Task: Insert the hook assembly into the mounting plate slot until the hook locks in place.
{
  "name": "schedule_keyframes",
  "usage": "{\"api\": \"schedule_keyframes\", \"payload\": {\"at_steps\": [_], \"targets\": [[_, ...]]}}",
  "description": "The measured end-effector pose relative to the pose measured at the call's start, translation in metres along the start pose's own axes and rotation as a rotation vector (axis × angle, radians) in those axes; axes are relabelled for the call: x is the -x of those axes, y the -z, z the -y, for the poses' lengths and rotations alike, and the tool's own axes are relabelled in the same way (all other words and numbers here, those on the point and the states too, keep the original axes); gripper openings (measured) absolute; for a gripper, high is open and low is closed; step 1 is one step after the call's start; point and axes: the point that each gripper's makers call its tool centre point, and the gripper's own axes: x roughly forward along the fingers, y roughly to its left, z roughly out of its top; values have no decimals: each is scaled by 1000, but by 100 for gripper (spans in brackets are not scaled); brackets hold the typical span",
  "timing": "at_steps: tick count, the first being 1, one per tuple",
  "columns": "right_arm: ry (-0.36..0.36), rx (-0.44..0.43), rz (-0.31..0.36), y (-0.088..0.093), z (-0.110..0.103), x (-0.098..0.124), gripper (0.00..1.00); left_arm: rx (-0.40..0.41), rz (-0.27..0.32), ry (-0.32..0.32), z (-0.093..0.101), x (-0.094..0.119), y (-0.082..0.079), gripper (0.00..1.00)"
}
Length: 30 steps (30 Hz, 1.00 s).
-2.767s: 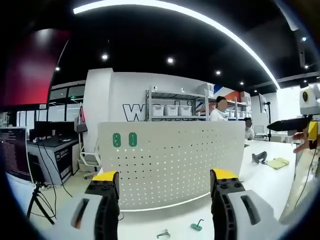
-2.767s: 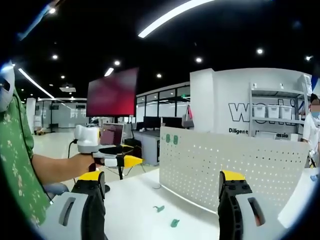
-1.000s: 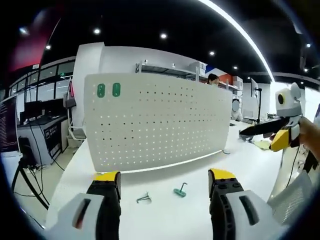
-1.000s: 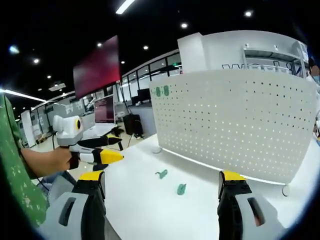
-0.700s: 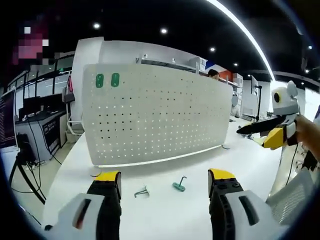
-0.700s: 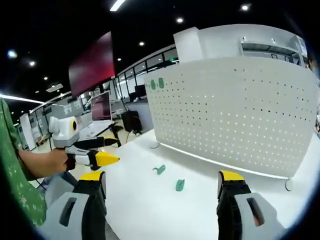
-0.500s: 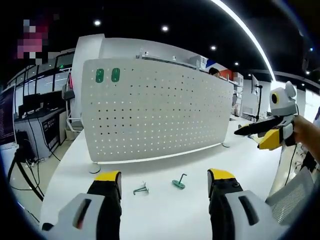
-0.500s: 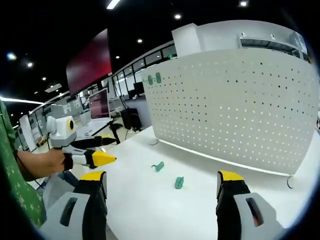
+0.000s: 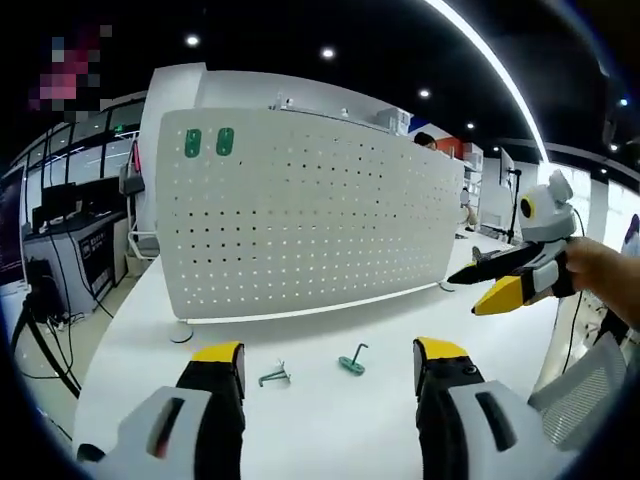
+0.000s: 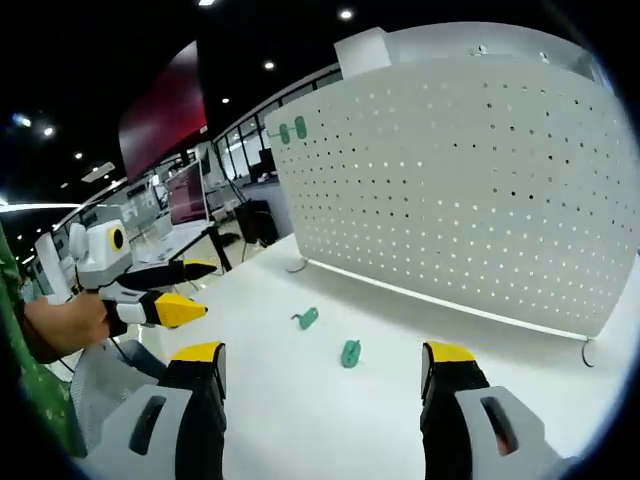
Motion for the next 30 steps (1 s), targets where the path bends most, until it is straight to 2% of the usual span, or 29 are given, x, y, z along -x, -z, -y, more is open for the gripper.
{"api": "schedule_keyframes", "payload": {"at_steps": [30], "targets": [[18,-18,-154,39,25,-64,66,10,-25,24,5,-8,11,69]]}}
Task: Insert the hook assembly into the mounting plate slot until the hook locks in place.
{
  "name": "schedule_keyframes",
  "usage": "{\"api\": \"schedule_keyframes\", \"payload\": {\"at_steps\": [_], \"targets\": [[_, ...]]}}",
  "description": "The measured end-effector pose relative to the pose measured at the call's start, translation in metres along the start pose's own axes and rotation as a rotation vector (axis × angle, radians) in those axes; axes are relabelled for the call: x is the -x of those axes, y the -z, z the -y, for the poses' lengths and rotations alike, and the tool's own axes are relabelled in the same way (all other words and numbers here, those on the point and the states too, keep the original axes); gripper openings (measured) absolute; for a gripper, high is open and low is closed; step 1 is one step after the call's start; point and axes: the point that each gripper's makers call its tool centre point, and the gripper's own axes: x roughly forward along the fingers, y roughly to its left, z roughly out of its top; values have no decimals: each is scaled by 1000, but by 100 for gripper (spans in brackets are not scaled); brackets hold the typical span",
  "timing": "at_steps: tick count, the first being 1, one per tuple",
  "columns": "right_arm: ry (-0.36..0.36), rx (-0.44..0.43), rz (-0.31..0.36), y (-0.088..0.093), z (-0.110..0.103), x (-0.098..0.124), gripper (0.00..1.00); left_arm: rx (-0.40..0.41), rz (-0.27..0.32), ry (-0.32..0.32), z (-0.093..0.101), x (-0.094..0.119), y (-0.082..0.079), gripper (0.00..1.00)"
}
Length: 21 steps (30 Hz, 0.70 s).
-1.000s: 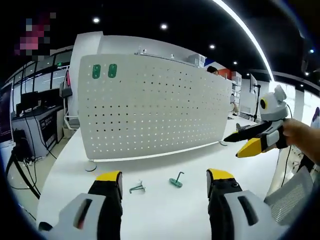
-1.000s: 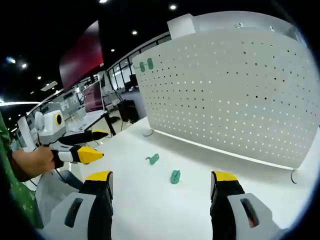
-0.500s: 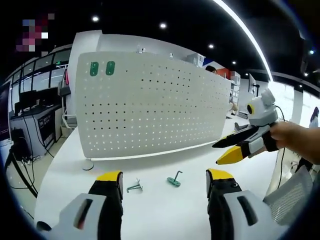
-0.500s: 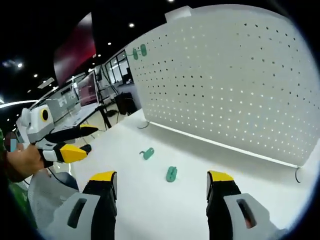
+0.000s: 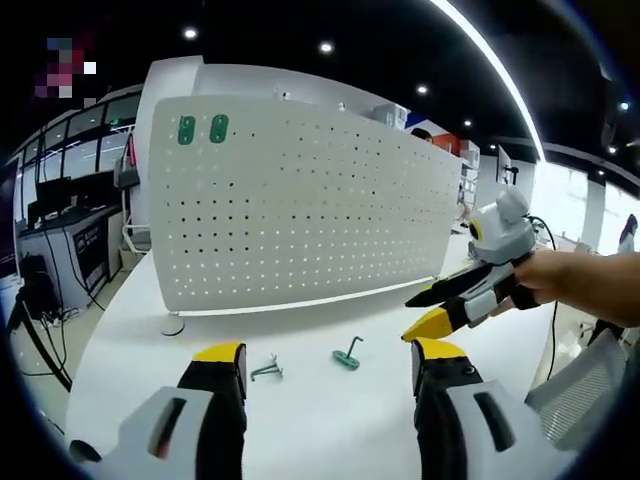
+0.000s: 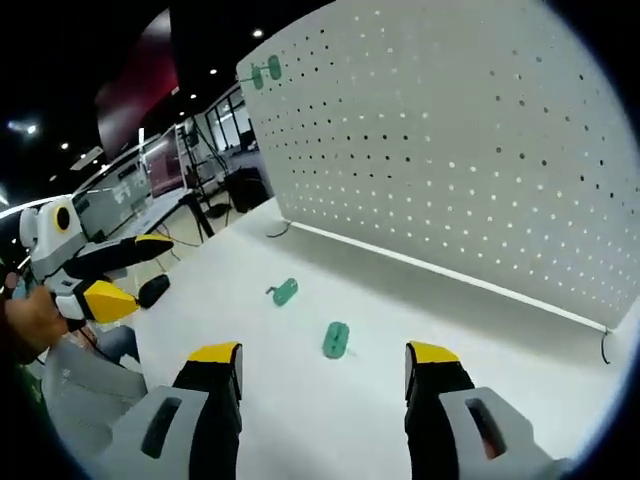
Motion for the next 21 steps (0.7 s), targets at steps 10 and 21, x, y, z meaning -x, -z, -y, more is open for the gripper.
{"api": "schedule_keyframes", "payload": {"at_steps": [10,21], "targets": [[7,-13,-37,9,8,-15,61,3,-22,12,1,-3,8,68],[3,-28,-60,14,11,-28,59,-9,-60,44,2,-8,16,67]]}}
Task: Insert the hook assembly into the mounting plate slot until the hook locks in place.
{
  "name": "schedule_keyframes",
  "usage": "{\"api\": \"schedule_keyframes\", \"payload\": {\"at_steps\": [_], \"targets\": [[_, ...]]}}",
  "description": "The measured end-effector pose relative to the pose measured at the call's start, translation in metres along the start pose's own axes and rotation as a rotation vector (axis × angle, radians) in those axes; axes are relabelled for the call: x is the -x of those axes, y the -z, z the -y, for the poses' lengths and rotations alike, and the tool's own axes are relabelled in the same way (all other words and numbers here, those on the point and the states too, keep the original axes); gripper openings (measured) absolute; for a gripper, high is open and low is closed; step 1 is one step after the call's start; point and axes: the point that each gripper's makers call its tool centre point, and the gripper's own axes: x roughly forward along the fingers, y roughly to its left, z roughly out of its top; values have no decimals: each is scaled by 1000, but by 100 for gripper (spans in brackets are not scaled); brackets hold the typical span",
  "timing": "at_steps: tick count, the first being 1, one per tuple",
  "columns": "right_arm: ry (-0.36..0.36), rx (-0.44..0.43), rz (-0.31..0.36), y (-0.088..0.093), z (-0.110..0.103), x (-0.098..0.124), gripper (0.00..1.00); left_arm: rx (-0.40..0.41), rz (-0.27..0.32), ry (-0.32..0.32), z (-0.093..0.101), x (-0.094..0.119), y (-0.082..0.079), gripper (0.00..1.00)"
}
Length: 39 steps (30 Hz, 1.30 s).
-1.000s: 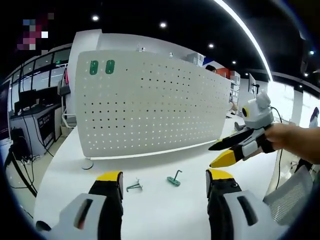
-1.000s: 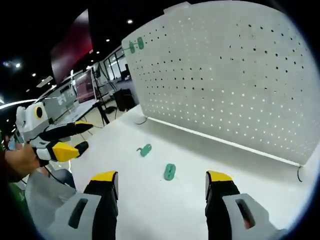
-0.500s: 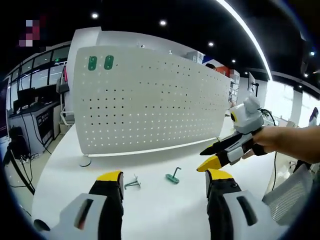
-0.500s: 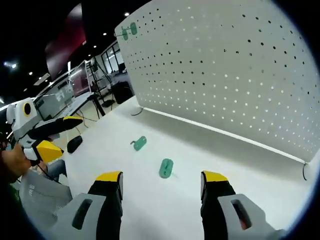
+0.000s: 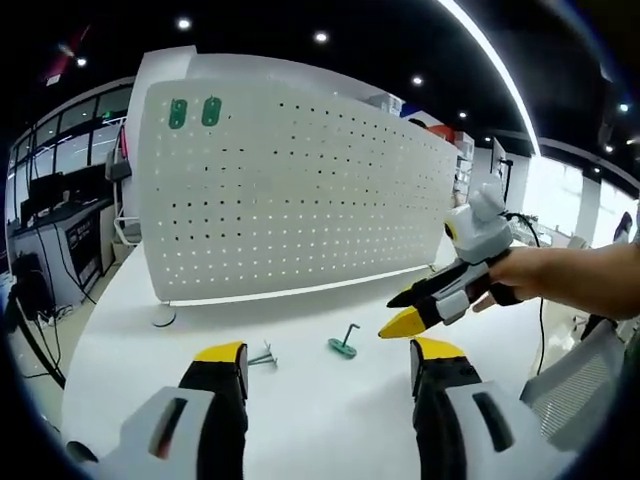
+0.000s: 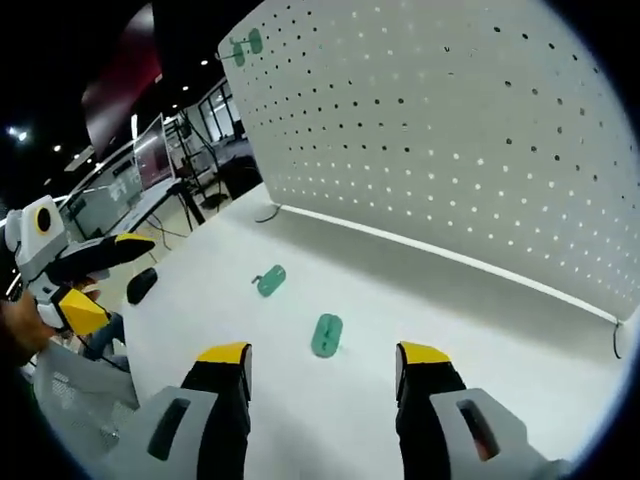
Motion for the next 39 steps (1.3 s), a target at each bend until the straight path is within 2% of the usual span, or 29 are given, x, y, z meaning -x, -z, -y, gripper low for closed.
{"api": "schedule_keyframes", "payload": {"at_steps": [7,11,20,32,39], "targets": [[0,-6,-11,3,2,-5,58,-21,-42,45,3,-4,9,67],[0,-10,-19,4,4,-10,56,-32,-81,95,9,-7,16,66],[3,-9,-31,3,6,-19,52,-40,-126,143,7,-11,25,67],[0,5,-46,0,6,-27,39,-34,-177,199,3,-11,36,67],[2,19,-48,-3,5,-31,29,-30,-183,207,0,-11,38,66]]}}
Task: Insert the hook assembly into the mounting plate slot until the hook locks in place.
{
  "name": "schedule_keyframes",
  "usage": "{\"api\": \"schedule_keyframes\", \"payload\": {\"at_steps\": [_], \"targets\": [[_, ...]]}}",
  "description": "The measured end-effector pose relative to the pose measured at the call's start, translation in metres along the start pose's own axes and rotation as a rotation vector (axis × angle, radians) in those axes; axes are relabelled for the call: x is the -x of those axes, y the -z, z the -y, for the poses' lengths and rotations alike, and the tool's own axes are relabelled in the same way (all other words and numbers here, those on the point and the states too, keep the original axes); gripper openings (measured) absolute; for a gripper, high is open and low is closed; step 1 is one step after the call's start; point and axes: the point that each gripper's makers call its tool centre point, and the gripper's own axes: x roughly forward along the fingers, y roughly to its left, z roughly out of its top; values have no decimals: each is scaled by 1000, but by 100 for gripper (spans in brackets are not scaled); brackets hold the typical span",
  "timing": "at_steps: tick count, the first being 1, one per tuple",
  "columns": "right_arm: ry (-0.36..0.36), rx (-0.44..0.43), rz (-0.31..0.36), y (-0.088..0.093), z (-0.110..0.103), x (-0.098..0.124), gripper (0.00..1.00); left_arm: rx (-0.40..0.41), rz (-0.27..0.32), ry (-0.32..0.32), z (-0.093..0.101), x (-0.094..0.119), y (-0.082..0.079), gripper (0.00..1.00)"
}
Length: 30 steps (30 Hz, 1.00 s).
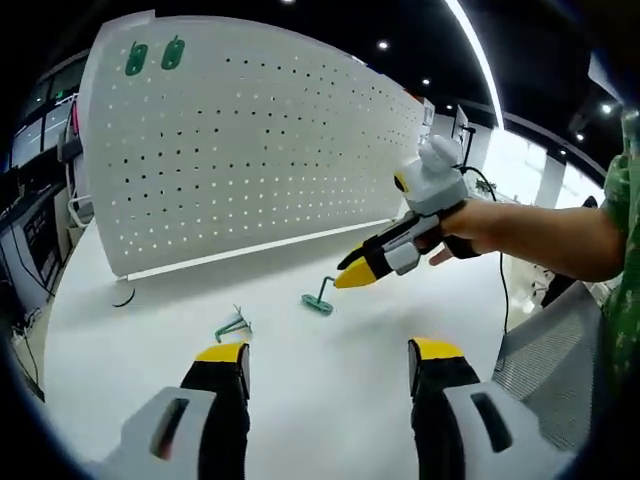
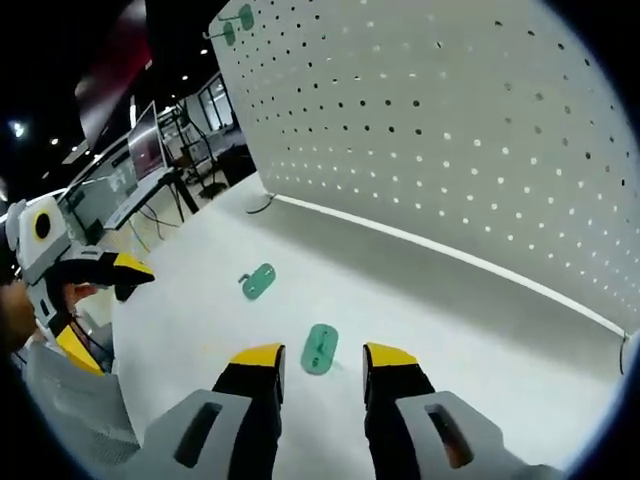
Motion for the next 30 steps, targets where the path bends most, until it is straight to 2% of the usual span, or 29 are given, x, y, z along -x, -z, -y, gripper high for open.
{"api": "schedule_keyframes", "payload": {"at_steps": [8,30], "targets": [[9,5,-11,3,2,-3,18,1,0,7,0,-1,0,65],[11,38,-31,3,2,-10,9,9,-3,14,-4,-2,2,62]]}}
